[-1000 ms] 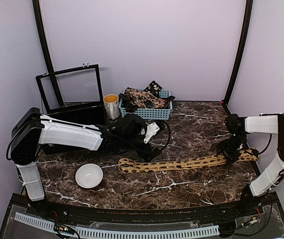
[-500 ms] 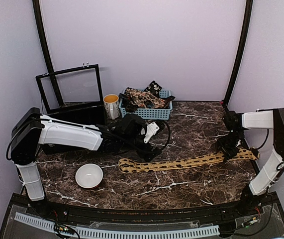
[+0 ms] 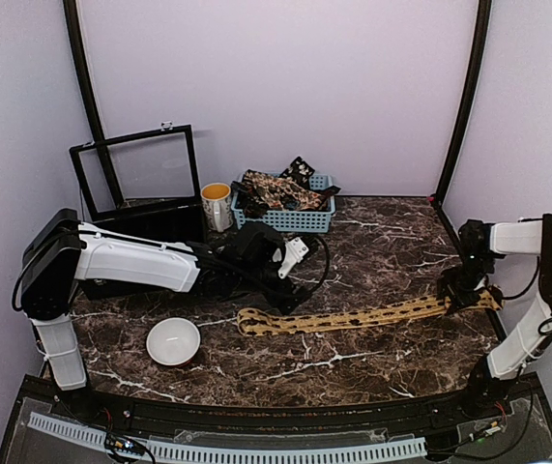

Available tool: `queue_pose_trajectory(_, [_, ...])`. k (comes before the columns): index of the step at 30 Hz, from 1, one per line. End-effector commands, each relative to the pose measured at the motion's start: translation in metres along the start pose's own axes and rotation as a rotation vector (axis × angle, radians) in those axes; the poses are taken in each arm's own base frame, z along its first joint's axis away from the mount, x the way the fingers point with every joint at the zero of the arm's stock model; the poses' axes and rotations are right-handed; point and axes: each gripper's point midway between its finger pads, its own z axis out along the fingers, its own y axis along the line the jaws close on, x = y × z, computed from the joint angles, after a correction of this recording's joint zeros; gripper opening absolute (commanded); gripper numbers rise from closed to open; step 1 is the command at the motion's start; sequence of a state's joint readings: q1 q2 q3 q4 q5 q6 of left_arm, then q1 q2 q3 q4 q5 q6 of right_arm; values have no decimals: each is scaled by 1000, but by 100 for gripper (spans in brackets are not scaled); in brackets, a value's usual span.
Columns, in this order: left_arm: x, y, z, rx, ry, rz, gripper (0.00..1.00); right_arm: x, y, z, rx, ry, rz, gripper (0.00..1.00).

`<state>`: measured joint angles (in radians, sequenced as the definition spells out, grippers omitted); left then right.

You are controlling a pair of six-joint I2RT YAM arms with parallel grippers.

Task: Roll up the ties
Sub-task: Smooth out the tie at the center of the board.

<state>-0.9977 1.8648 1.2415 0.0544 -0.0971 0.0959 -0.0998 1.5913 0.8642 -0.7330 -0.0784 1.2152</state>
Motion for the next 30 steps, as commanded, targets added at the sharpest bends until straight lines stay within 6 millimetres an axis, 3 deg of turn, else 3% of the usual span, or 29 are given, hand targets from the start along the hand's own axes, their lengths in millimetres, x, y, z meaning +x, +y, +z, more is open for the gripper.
queue_pose_trajectory(1, [-16, 6, -8, -16, -28, 4, 97, -22, -54, 26, 166, -34, 25, 50])
queue_pose_trajectory(6, [-13, 11, -7, -33, -19, -22, 97, -44, -54, 18, 124, -46, 65, 50])
queue_pose_trajectory(11, [-24, 26, -24, -38, -94, -125, 98, -60, -14, -7, -13, -81, -25, 65])
queue_pose_trajectory(14, [-41, 36, -45, -25, -200, -186, 99, -55, 21, -39, -179, -94, -127, 73])
queue_pose_trajectory(22, [-69, 59, -84, -43, -309, -297, 99, -3, 51, -93, -364, -55, -491, 97])
queue_pose_trajectory(26, [-72, 76, -102, -90, -360, -408, 99, 26, 70, -138, -498, -126, -664, 99])
queue_pose_trajectory(30, [-56, 55, -90, 34, -237, -315, 99, 60, 115, -193, -601, -326, -902, 97])
